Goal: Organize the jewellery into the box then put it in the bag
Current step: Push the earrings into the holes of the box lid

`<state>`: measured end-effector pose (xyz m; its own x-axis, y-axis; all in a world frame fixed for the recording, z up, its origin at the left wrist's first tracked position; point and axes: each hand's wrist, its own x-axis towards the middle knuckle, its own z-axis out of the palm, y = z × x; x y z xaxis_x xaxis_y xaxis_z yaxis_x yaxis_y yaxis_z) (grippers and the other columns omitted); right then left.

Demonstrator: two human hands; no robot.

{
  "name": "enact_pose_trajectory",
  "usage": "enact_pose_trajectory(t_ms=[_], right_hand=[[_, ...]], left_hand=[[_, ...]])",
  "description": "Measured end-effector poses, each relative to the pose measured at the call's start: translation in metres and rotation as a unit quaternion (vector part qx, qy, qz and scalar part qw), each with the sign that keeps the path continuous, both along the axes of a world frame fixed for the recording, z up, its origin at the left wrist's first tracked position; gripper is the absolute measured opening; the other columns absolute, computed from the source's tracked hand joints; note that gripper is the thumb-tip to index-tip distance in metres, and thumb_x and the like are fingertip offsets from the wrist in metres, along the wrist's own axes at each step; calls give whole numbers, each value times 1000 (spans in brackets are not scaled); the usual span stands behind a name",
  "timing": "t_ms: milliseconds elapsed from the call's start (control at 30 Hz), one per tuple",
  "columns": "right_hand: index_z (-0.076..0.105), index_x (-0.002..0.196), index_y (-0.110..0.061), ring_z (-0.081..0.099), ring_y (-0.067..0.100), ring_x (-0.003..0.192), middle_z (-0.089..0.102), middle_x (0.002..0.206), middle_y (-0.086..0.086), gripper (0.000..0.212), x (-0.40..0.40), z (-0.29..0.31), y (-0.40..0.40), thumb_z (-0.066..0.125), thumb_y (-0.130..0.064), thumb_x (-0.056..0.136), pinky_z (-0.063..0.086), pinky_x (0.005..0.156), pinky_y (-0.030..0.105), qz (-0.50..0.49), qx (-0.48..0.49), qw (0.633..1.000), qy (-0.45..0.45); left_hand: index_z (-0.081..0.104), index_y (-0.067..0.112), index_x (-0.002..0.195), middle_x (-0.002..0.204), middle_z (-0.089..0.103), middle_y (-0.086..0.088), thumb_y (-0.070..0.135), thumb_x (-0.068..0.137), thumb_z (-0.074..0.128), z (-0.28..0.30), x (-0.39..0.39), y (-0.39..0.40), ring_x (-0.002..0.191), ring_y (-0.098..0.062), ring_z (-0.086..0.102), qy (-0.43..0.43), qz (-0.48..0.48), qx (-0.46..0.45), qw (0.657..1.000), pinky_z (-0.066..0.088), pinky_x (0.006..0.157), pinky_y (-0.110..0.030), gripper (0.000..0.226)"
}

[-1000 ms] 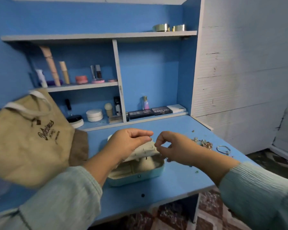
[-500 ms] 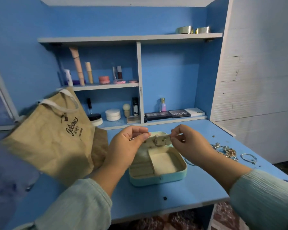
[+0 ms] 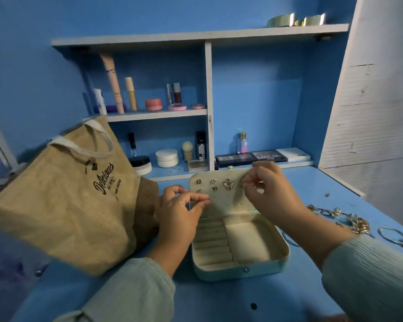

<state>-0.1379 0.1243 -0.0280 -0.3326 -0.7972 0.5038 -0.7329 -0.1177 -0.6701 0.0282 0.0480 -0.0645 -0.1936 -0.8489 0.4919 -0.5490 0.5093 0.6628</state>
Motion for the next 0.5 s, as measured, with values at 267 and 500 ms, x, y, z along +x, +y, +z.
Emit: enact_pose_trajectory(t_ms=[267, 500], right_hand=[[56, 79, -21, 40, 19, 127, 43, 128, 10, 16, 1, -13, -20, 61, -6, 83, 36, 96, 26, -26, -18, 999, 15], [62, 78, -13, 34, 21, 132, 44, 128, 16, 11, 3, -18, -26, 63, -2, 80, 36, 103, 37, -36, -44, 998, 4]], left_hand=[[63, 47, 78, 111, 26, 14, 43, 78, 68, -4, -3, -6, 118, -17, 29, -56, -3, 63, 996, 28, 98, -30, 6], [51, 57, 71, 123, 32, 11, 49, 78, 65, 3, -7, -6, 124, -20, 25, -67, -11, 92, 993, 26, 104, -36, 18]])
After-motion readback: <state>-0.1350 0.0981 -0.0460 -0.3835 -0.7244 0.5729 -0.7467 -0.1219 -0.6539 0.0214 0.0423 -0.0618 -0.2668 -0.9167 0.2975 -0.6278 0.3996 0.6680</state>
